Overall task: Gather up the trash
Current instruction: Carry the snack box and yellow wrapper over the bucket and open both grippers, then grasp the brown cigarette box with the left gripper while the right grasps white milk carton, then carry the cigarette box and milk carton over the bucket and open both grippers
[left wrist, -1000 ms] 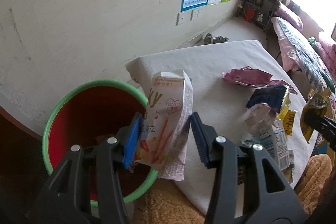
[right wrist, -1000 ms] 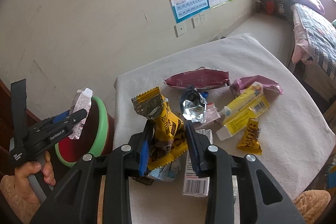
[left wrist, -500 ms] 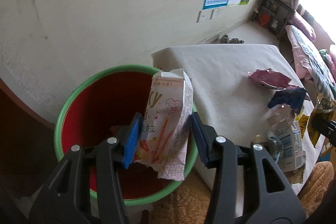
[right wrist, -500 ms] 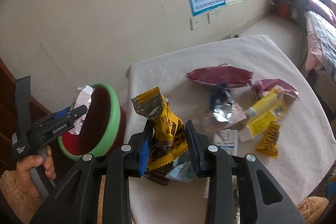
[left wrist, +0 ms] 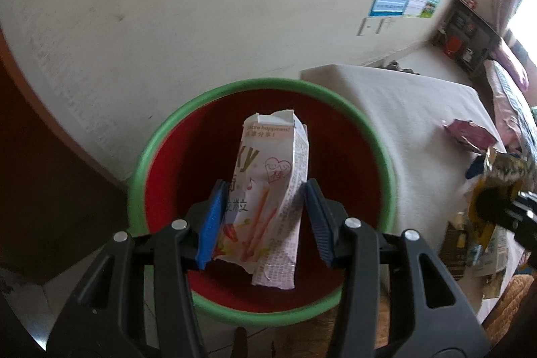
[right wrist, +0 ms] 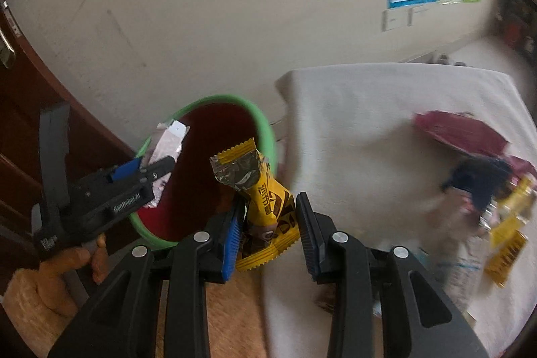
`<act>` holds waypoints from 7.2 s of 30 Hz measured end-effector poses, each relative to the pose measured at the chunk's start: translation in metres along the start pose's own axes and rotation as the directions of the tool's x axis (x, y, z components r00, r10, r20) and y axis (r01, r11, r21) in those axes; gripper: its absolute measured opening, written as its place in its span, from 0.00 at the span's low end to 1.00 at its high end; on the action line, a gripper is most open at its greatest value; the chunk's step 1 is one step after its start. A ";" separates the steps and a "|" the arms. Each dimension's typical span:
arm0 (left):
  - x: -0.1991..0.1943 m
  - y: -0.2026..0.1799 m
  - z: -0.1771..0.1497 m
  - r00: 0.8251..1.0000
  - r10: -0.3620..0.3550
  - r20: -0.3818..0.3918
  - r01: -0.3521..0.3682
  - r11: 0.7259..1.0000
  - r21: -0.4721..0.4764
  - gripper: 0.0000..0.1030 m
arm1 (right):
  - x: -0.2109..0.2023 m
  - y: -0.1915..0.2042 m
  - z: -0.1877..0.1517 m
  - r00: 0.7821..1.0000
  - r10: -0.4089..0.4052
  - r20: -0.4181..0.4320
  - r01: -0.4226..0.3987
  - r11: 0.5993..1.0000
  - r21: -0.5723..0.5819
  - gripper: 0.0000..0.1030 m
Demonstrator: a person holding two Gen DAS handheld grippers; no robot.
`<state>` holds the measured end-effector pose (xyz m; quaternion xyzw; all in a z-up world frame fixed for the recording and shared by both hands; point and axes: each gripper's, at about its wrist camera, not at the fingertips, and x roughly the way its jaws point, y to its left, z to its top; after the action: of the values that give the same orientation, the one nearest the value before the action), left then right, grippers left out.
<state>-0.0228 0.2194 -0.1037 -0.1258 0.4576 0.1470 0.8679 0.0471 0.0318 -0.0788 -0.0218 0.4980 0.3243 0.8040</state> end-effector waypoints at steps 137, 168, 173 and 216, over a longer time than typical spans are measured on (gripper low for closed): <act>-0.006 -0.190 -0.027 0.964 -0.224 -0.141 0.261 0.894 0.364 0.49 | -0.076 -0.145 -0.103 0.968 -0.250 -0.026 0.245 0.916 0.319 0.38; -0.021 -0.140 0.001 0.976 -0.215 -0.046 0.219 0.944 0.246 0.49 | -0.114 -0.102 -0.070 0.966 -0.228 0.119 0.193 0.949 0.251 0.38; -0.018 -0.129 0.003 0.980 -0.196 -0.043 0.200 0.953 0.226 0.49 | -0.112 -0.095 -0.067 0.969 -0.219 0.118 0.187 0.954 0.234 0.38; 0.007 -0.042 0.004 0.994 -0.103 -0.043 0.105 0.992 0.064 0.49 | -0.047 -0.030 -0.023 0.988 -0.144 0.048 0.143 0.989 0.034 0.38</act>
<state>-0.0002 0.1831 -0.1036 -0.1236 0.4723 0.0838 0.8687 0.0310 -0.0237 -0.0607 -0.0370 0.4797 0.2582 0.8378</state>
